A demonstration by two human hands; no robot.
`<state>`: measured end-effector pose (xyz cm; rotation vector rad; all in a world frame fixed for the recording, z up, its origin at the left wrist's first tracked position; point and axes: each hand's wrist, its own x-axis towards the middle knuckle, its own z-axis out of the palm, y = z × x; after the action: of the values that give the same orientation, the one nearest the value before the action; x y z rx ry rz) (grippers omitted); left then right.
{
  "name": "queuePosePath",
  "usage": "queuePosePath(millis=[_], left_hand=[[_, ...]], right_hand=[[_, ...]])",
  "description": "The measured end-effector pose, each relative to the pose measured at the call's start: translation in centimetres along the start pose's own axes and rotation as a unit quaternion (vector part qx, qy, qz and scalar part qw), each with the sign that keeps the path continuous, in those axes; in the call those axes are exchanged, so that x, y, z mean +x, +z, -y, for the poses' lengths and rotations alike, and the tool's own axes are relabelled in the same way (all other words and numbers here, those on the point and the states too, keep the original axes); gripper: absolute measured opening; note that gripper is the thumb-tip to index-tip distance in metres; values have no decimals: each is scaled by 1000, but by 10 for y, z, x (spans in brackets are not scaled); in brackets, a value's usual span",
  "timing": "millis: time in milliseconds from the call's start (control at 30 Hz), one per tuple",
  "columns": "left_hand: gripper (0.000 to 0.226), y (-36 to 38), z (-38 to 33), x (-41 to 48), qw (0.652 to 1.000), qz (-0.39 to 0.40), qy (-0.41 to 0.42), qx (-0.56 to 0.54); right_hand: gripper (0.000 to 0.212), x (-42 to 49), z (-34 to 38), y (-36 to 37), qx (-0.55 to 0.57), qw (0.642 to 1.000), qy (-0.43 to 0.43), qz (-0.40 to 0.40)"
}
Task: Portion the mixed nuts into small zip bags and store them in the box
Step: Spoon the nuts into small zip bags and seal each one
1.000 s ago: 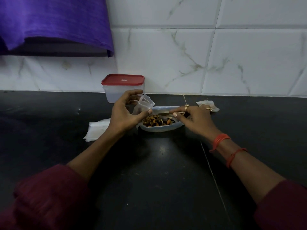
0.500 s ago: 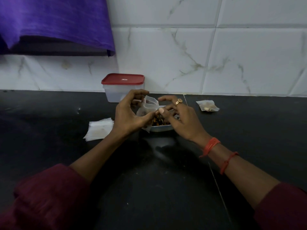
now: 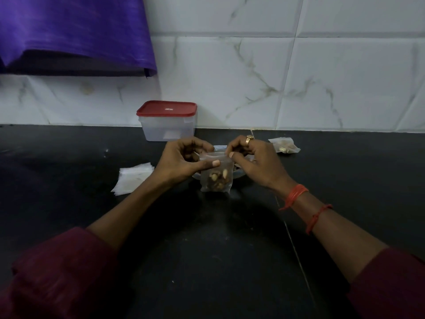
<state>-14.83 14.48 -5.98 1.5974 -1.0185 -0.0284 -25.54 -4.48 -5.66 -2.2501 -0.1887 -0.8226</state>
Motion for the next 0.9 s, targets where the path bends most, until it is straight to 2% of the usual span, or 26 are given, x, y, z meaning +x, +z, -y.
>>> queuePosePath(millis=[100, 267, 400, 500, 733, 900], left_hand=[[28, 0, 5, 2, 1000, 10, -20, -3], [22, -4, 4, 4, 998, 23, -43, -25], [27, -5, 3, 3, 998, 20, -52, -9], [23, -3, 1, 2, 999, 21, -34, 9], [20, 6, -6, -1, 998, 10, 19, 55], [26, 6, -8, -2, 997, 4, 37, 62]], right_hand=[[8, 0, -3, -2, 3, 999, 8, 42], [20, 1, -8, -4, 3, 1000, 6, 3], [27, 2, -13, -9, 12, 1000, 20, -12], [22, 2, -15, -11, -8, 1000, 26, 3], [17, 1, -4, -1, -17, 1000, -26, -5], [17, 2, -3, -4, -1, 1000, -10, 5]])
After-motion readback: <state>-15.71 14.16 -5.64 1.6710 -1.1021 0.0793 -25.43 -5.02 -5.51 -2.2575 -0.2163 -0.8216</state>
